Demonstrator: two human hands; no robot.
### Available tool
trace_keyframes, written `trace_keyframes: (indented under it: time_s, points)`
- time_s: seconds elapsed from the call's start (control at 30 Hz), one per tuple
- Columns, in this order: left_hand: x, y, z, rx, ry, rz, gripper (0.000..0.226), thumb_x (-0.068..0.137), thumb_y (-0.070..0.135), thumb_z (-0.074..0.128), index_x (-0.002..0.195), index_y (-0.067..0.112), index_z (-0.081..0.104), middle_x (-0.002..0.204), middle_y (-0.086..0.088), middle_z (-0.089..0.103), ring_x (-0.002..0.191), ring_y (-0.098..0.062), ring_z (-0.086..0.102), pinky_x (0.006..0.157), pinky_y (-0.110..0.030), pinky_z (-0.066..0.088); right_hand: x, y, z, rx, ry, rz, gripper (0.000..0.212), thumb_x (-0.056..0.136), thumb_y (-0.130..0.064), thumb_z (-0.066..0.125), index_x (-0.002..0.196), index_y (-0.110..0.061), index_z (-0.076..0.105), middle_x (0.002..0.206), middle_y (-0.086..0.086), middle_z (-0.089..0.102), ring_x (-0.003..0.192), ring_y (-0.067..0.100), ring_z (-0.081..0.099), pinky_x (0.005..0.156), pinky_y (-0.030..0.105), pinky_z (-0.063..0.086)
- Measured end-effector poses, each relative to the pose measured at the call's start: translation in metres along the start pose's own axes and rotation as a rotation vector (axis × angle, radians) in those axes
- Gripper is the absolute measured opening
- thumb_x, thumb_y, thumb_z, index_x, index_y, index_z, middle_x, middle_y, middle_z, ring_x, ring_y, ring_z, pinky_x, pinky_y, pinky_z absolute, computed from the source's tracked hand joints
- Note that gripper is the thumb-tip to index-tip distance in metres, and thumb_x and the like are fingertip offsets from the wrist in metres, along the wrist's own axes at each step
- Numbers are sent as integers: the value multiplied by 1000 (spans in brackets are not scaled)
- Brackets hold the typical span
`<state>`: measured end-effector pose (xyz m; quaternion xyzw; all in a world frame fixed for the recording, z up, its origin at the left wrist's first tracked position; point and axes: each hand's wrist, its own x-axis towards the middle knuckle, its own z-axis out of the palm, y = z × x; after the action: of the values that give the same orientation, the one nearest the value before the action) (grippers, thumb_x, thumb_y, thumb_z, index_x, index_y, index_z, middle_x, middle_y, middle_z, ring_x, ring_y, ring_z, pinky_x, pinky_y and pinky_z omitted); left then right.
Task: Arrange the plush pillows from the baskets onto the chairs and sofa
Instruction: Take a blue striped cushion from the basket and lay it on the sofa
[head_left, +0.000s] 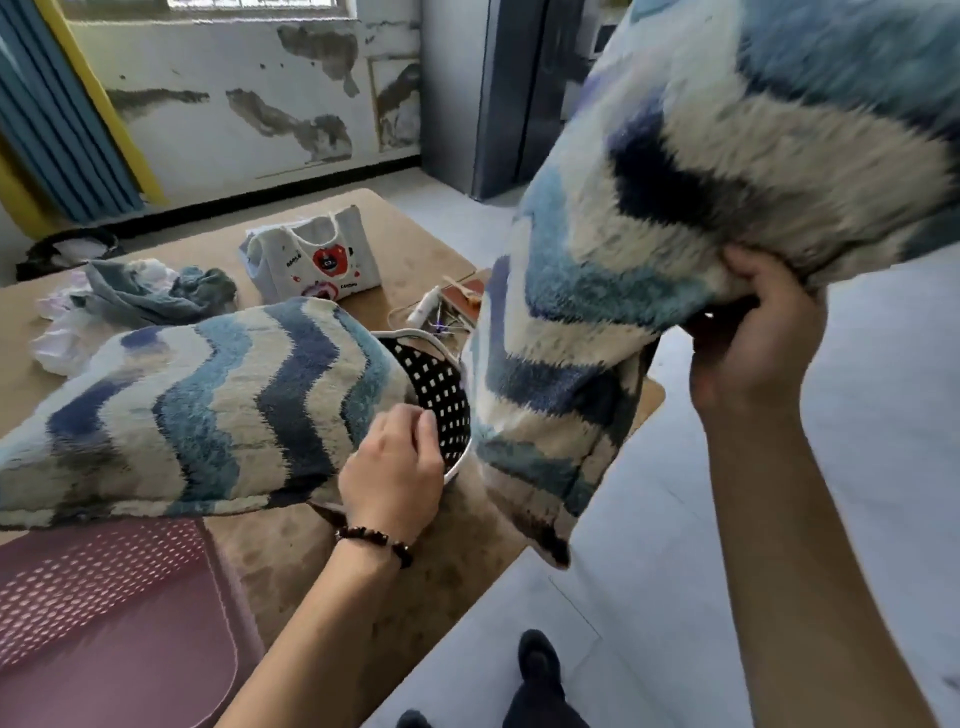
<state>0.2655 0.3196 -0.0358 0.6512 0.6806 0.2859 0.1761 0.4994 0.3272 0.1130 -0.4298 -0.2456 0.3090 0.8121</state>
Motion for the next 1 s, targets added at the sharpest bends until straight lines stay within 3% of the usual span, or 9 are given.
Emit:
trace_keyframes:
  time_s: [0.23,0.33,0.4,0.5,0.6,0.7,0.77,0.87,1.0]
  points:
    - [44,132,11,-752,-247,331,116,70,99,34,151,15,41,156,-11,44,142,-24,43,120,-44,31,-37,-74,-101,181,178,-60,25,85,1,46,80,-11,67,77,-2,70,77,16,68,72,24,55]
    - [26,202,18,-853,-353,446,140,49,106,39,158,19,26,163,-3,30,145,-11,32,116,-22,28,-67,-124,-162,-76,342,-182,75,99,8,35,38,-26,62,46,-16,60,46,-2,59,50,10,46]
    - [-4,240,37,-915,-565,475,145,43,105,48,159,21,23,160,3,31,142,-7,33,106,-8,33,-80,-153,-211,-260,445,-225,84,101,8,35,32,-33,63,41,-23,56,43,-10,55,49,7,43]
    - [-76,286,86,-902,-909,480,122,50,93,69,147,21,48,146,-2,57,131,-17,56,112,-40,46,-116,-186,-287,-352,566,-199,56,97,4,39,54,-24,60,41,-21,55,43,-8,53,59,17,43]
    - [-177,324,133,-990,-885,360,56,69,62,84,101,17,71,94,0,77,87,-18,72,91,-49,59,-154,-208,-366,-333,518,-109,19,98,-17,51,87,-13,65,70,-11,72,69,1,71,67,26,50]
    - [-280,368,164,-1116,-803,189,28,85,40,79,85,15,67,72,4,68,66,-12,64,66,-31,54,-208,-238,-459,-443,509,-2,71,85,-63,59,144,-25,50,121,-28,60,123,0,58,101,18,42]
    - [-344,401,181,-1166,-868,111,24,87,38,78,86,16,70,72,7,71,70,-13,68,63,-25,55,-249,-256,-517,-544,549,52,102,63,-86,63,149,-43,30,121,-41,46,116,-17,49,97,10,34]
    - [-438,446,204,-1173,-1028,95,31,87,39,78,104,14,75,104,-10,78,101,-30,74,87,-42,61,-300,-284,-601,-607,608,52,102,63,-65,83,149,-49,30,127,-35,56,113,-15,58,104,21,43]
    - [-543,494,221,-1132,-1194,204,37,78,49,82,99,19,75,96,-3,77,96,-28,73,83,-40,59,-343,-328,-682,-703,816,-155,89,78,-36,82,153,-43,34,140,-23,59,127,-2,58,114,37,44]
